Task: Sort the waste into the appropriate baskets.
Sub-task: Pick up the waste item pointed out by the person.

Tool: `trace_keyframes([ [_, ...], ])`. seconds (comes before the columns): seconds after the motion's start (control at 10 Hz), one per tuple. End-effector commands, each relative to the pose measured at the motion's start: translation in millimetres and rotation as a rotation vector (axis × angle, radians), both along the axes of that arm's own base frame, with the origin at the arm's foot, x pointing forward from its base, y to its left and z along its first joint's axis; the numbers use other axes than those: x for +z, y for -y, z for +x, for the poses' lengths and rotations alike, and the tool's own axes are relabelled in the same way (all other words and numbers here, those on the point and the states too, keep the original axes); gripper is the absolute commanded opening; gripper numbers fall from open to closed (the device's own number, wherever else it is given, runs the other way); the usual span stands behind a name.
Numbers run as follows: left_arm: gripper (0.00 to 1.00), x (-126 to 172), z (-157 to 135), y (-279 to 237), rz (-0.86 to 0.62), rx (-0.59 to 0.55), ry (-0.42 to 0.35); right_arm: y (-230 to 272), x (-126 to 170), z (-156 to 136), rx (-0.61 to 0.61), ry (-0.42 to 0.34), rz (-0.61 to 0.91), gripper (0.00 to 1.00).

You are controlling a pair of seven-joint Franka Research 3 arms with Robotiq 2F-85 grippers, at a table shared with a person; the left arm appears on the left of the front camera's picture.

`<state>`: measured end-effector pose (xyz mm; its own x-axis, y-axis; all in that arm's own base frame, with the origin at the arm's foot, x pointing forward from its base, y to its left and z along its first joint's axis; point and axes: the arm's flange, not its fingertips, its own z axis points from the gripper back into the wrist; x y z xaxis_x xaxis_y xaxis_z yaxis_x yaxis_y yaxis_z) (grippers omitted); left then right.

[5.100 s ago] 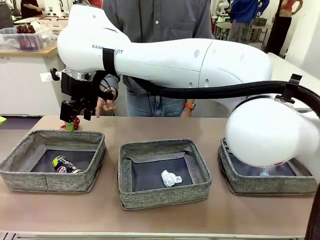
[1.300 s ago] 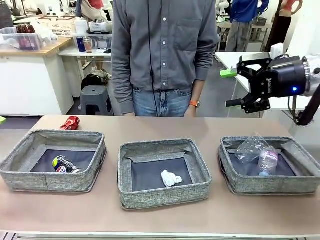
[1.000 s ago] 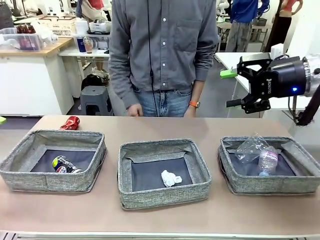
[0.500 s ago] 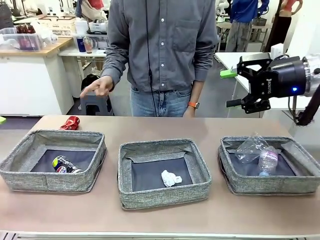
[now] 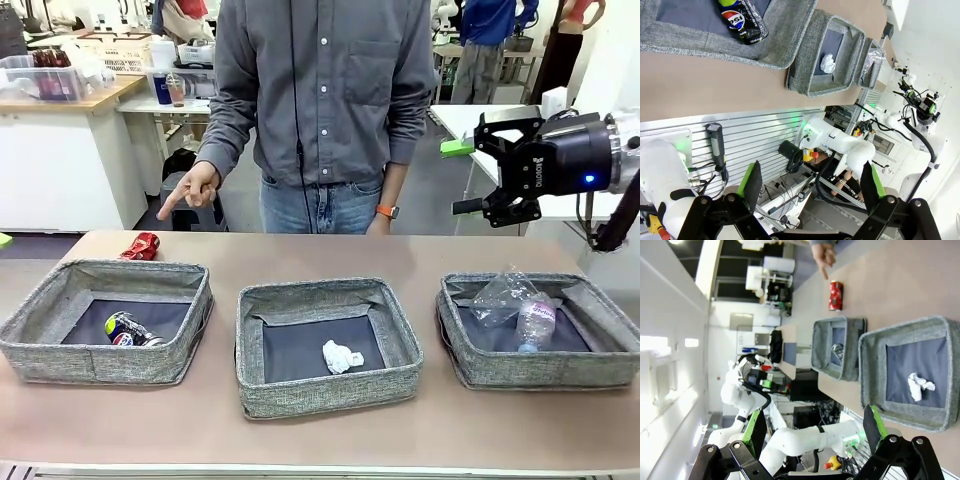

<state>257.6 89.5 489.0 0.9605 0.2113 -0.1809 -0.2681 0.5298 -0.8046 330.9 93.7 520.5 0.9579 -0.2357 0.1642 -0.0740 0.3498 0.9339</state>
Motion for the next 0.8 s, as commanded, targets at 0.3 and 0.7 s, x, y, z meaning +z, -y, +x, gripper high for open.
trace_keyframes([
  [0.3,1.00,0.0,0.0,0.0,0.000,0.000,0.000,-2.6,-2.1,2.8,0.002,0.027,0.021,1.00],
  [0.7,1.00,10.2,69.5,-1.5,0.504,0.034,0.041,-2.6,-2.1,2.8,0.002,0.027,0.021,1.00],
])
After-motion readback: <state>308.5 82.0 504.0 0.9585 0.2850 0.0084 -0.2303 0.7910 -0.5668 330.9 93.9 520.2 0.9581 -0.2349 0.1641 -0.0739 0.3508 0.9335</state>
